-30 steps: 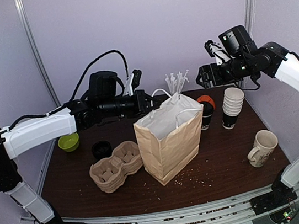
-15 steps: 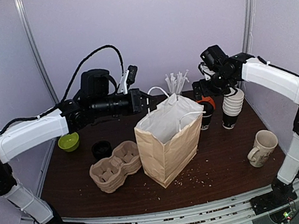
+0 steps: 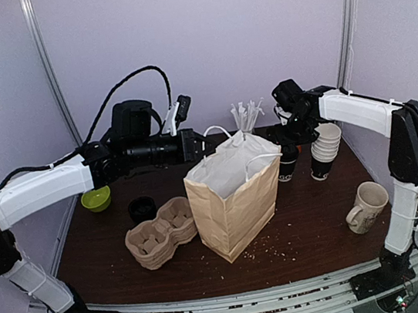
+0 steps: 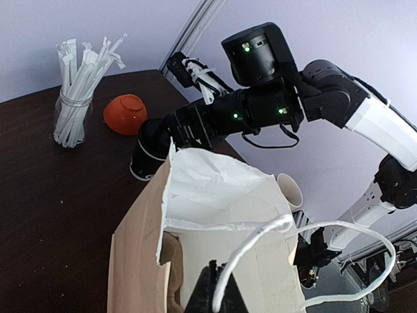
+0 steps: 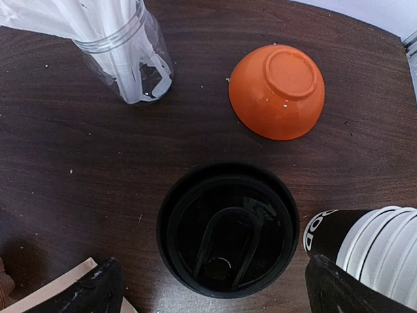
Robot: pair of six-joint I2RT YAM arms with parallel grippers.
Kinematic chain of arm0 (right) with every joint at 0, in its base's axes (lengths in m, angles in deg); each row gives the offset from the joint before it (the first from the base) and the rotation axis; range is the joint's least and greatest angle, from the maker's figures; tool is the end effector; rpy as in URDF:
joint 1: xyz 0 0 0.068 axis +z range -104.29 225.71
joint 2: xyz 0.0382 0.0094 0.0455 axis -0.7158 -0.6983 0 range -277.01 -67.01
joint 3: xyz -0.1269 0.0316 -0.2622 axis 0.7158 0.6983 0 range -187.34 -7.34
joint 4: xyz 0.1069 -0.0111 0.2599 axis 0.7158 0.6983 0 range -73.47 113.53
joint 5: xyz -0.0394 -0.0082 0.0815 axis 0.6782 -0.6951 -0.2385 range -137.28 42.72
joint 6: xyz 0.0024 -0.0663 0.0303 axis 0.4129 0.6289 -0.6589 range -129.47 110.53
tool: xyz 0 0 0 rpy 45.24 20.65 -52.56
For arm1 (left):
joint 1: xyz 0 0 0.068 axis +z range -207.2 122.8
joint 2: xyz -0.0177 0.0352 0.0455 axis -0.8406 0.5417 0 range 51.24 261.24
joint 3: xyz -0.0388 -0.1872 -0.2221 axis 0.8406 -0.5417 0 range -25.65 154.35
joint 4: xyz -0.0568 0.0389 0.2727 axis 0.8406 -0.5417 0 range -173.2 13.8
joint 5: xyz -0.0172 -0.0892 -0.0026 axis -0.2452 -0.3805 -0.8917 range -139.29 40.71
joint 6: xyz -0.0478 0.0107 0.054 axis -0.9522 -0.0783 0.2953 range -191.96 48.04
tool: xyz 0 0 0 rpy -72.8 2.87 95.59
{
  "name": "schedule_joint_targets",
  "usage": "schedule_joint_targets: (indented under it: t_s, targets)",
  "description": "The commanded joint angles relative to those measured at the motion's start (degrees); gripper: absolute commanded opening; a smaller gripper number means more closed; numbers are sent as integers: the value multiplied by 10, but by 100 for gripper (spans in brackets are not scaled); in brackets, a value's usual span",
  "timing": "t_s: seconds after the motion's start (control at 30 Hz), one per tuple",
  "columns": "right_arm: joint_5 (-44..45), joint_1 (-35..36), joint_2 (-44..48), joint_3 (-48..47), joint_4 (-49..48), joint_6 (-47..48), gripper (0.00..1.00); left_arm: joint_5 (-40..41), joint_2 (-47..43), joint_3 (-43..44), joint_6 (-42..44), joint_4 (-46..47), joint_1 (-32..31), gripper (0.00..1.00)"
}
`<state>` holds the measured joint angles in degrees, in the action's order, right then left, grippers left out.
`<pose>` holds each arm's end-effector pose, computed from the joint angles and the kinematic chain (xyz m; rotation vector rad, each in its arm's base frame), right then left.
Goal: Pack the takeout coffee
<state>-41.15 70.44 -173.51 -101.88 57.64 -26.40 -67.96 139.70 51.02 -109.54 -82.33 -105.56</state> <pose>0.4153 0.1841 0.2827 -0.1254 2.4945 0.1717 0.2581 -0.3193 0.3621 0.4434 2.0489 -1.2827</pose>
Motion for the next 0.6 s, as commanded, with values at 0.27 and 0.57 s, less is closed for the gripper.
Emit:
schedule_joint_targets:
  t_s: [0.27,0.57]
  targets:
    - [37,-9,-50,-43,40,6,100,-2,-7,-7,9,8,4,0]
    - [32,-16,-76,-56,40,10,100,-4,-1,-6,9,7,4,0]
